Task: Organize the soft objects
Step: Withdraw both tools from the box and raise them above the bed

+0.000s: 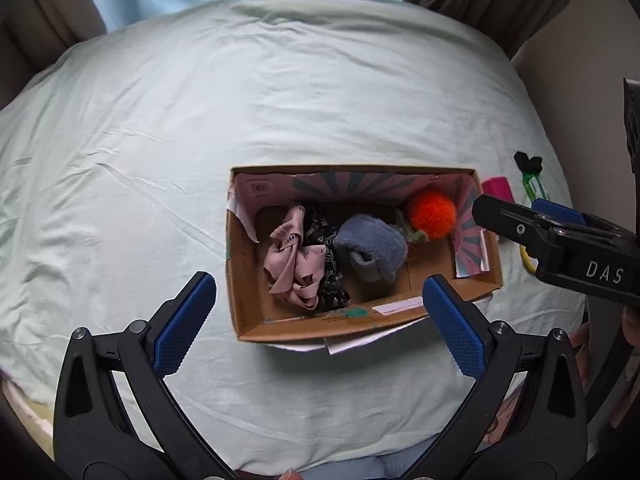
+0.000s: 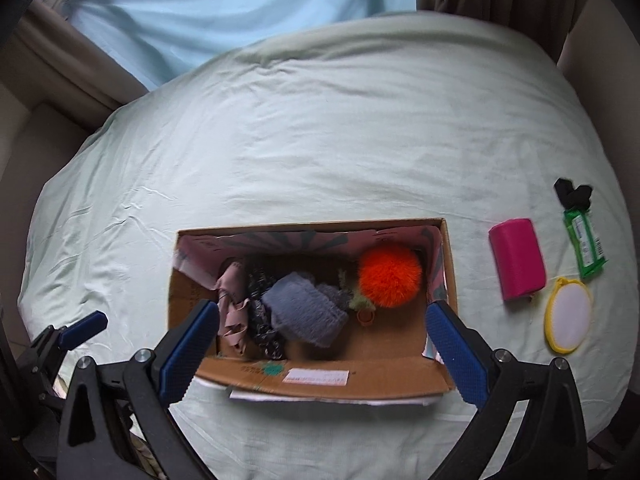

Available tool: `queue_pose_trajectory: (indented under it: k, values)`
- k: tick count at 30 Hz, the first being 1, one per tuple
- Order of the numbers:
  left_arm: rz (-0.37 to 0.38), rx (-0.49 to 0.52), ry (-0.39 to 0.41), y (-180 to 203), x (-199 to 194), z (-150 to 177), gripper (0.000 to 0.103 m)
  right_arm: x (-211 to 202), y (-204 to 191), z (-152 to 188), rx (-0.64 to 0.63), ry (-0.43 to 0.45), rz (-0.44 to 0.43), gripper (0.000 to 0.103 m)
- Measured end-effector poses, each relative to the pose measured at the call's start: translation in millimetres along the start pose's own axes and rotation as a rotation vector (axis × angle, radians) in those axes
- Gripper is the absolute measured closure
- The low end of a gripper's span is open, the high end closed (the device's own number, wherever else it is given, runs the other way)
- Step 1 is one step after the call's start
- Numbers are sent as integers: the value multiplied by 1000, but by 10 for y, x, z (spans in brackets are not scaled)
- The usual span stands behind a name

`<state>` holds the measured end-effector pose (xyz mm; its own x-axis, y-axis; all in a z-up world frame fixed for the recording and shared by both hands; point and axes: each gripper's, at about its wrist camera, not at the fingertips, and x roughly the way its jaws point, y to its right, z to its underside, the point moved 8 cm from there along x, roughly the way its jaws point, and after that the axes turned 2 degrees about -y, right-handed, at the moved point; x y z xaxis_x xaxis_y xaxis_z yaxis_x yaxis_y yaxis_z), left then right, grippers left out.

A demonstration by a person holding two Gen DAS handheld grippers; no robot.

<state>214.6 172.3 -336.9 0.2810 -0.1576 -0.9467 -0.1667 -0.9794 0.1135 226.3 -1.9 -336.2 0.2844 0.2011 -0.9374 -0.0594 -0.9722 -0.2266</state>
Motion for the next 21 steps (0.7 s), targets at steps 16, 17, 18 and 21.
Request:
queue_pose_trajectory:
  k: [16, 17, 18, 21]
  values:
    - [-21, -44, 180, -48, -1142, 234, 0, -1339, -193, 279, -64, 252, 81, 0]
    - [-24, -47, 195, -44, -1211, 243, 0, -1424, -179, 303, -63, 269, 88, 0]
    - [-24, -47, 210, -37, -1268, 246, 0, -1518, -145, 325, -61, 288, 99, 0]
    - [-18, -43, 243, 15, -1418, 256, 0, -1733, -29, 368, -53, 342, 133, 0]
